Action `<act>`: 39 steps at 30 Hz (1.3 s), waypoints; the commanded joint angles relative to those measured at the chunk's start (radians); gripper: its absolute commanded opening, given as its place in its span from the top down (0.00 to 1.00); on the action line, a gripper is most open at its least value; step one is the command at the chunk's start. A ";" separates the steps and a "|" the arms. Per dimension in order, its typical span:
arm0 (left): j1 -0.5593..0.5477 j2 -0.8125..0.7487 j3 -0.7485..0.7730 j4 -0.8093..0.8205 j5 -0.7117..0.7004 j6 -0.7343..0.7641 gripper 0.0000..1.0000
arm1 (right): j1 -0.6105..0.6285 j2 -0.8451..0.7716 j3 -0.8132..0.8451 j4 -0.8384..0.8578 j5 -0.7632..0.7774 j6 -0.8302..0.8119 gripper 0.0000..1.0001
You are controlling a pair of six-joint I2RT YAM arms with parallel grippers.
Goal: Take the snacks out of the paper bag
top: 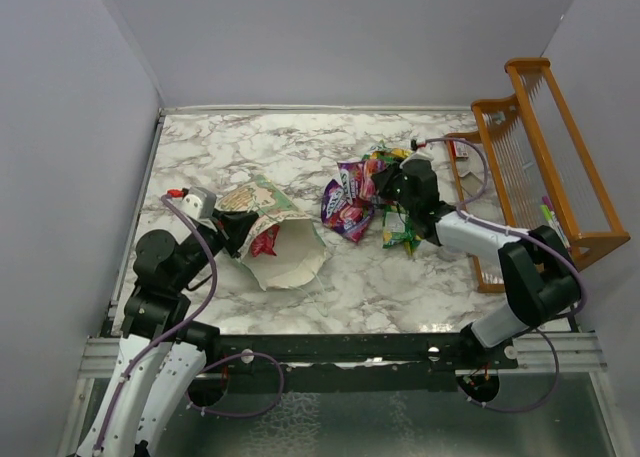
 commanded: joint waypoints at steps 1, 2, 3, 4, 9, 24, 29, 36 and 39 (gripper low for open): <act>-0.001 -0.012 -0.005 0.017 0.075 0.014 1.00 | -0.045 0.020 -0.061 0.066 -0.060 0.133 0.81; -0.002 -0.010 -0.005 0.016 0.080 0.016 1.00 | -0.050 0.014 -0.081 0.066 -0.047 0.135 0.77; -0.001 -0.008 -0.005 0.016 0.084 0.017 1.00 | -0.054 0.005 -0.096 0.064 -0.028 0.133 0.72; -0.002 -0.006 -0.005 0.016 0.090 0.019 1.00 | -0.056 -0.010 -0.112 0.063 -0.013 0.119 0.66; -0.001 0.006 -0.008 0.016 0.109 0.029 1.00 | -0.059 -0.116 -0.144 0.078 0.006 -0.053 0.44; 0.000 0.031 0.020 0.004 0.053 0.053 1.00 | -0.003 -0.403 -0.275 0.283 -0.653 -0.470 0.18; -0.001 0.037 0.022 0.006 0.017 0.044 1.00 | 0.157 -0.439 -0.283 0.297 -0.718 -0.655 0.17; -0.002 0.035 0.051 -0.012 -0.079 0.027 1.00 | 0.320 -0.366 -0.196 0.233 -0.775 -0.794 0.17; -0.002 0.038 0.064 -0.027 -0.134 0.014 1.00 | 0.385 -0.312 -0.124 0.160 -0.666 -0.817 0.18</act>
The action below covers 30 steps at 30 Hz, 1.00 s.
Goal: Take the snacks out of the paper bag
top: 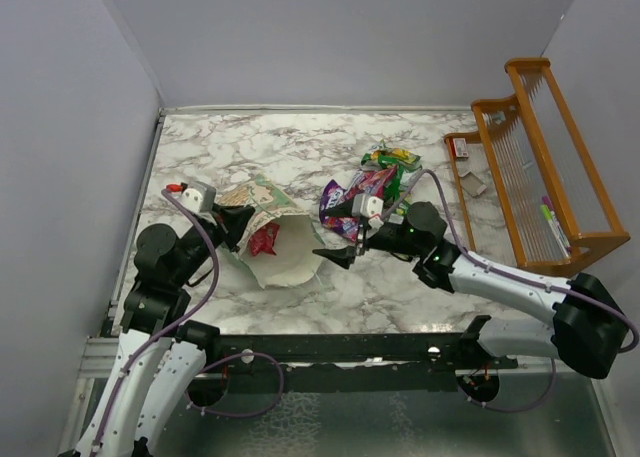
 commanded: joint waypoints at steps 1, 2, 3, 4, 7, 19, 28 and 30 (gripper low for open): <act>-0.001 -0.001 0.048 -0.021 -0.115 -0.021 1.00 | 0.085 0.071 0.115 -0.089 0.080 -0.097 0.18; 0.000 0.001 0.052 -0.023 -0.124 -0.022 1.00 | 0.098 0.083 0.126 -0.101 0.084 -0.109 0.18; -0.001 0.005 0.055 -0.026 -0.127 -0.024 1.00 | 0.114 0.094 0.130 -0.103 0.085 -0.123 0.18; -0.002 0.009 0.057 -0.028 -0.130 -0.023 1.00 | 0.128 0.103 0.132 -0.102 0.088 -0.135 0.18; -0.001 0.017 0.056 -0.024 -0.134 -0.037 1.00 | 0.152 0.131 0.150 -0.116 0.095 -0.162 0.19; -0.001 -0.023 0.016 -0.011 -0.079 -0.035 1.00 | 0.187 0.222 0.165 -0.222 0.114 -0.504 0.32; -0.002 -0.052 0.019 -0.027 0.063 -0.036 1.00 | 0.204 0.377 0.206 -0.095 0.047 -0.649 0.36; -0.002 -0.053 0.016 -0.028 0.073 -0.040 1.00 | 0.216 0.456 0.247 -0.071 0.078 -0.659 0.36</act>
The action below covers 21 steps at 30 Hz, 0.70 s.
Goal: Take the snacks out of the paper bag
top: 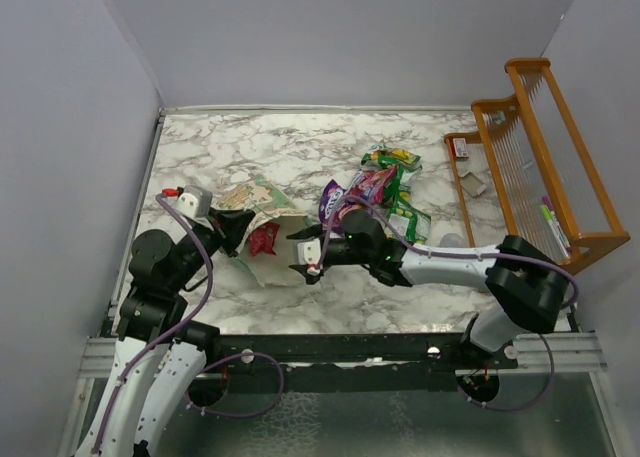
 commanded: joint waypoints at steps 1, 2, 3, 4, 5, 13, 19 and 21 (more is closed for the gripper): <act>-0.002 -0.015 -0.004 0.013 0.078 -0.007 1.00 | 0.032 0.160 0.106 0.094 0.025 -0.076 0.35; -0.002 -0.015 -0.006 0.015 0.086 -0.008 1.00 | 0.041 0.195 0.132 0.111 0.062 -0.076 0.34; -0.002 -0.016 -0.006 0.017 0.093 -0.011 1.00 | 0.047 0.227 0.153 0.131 0.097 -0.070 0.33; -0.001 -0.017 -0.006 0.020 0.098 -0.014 1.00 | 0.051 0.258 0.175 0.149 0.122 -0.065 0.32; -0.001 -0.019 -0.008 0.024 0.101 -0.016 1.00 | 0.052 0.290 0.191 0.171 0.145 -0.058 0.31; -0.001 -0.015 0.001 0.020 0.135 -0.019 1.00 | 0.053 0.516 0.324 0.322 0.260 0.061 0.26; -0.001 -0.008 0.001 0.042 0.149 -0.033 1.00 | 0.053 0.608 0.374 0.334 0.293 0.079 0.26; -0.001 -0.001 0.006 0.041 0.144 -0.032 1.00 | 0.053 0.624 0.385 0.318 0.274 0.067 0.25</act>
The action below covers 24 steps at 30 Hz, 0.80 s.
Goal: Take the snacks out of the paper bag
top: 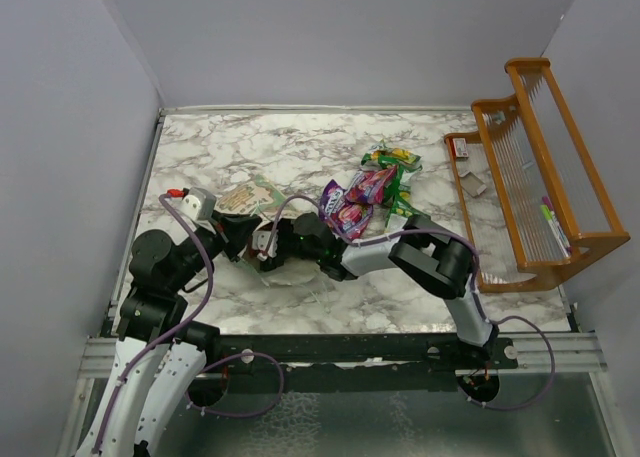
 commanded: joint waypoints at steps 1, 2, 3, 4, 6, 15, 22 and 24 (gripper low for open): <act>-0.001 0.007 0.014 0.035 0.034 -0.012 1.00 | 0.004 0.047 0.044 0.037 0.012 0.015 0.24; -0.002 0.009 0.016 0.032 0.035 -0.006 1.00 | 0.005 0.054 0.046 0.042 0.010 0.023 0.23; -0.002 0.008 0.015 0.031 0.035 -0.003 1.00 | 0.005 0.064 0.054 0.047 0.016 0.033 0.22; -0.002 0.006 0.010 0.035 0.035 -0.002 1.00 | 0.004 0.079 0.072 0.042 0.027 0.040 0.21; -0.002 0.006 -0.001 0.046 0.033 -0.008 1.00 | 0.005 0.113 0.110 0.019 0.042 0.042 0.20; -0.001 0.014 0.028 -0.005 -0.007 0.027 1.00 | 0.001 0.195 0.167 0.019 0.168 0.107 0.44; -0.002 -0.007 0.033 -0.048 -0.036 0.043 1.00 | 0.000 0.137 0.151 0.046 0.233 0.102 0.81; -0.002 -0.023 0.021 -0.053 -0.065 0.042 1.00 | 0.000 0.097 0.129 0.044 0.218 0.110 0.89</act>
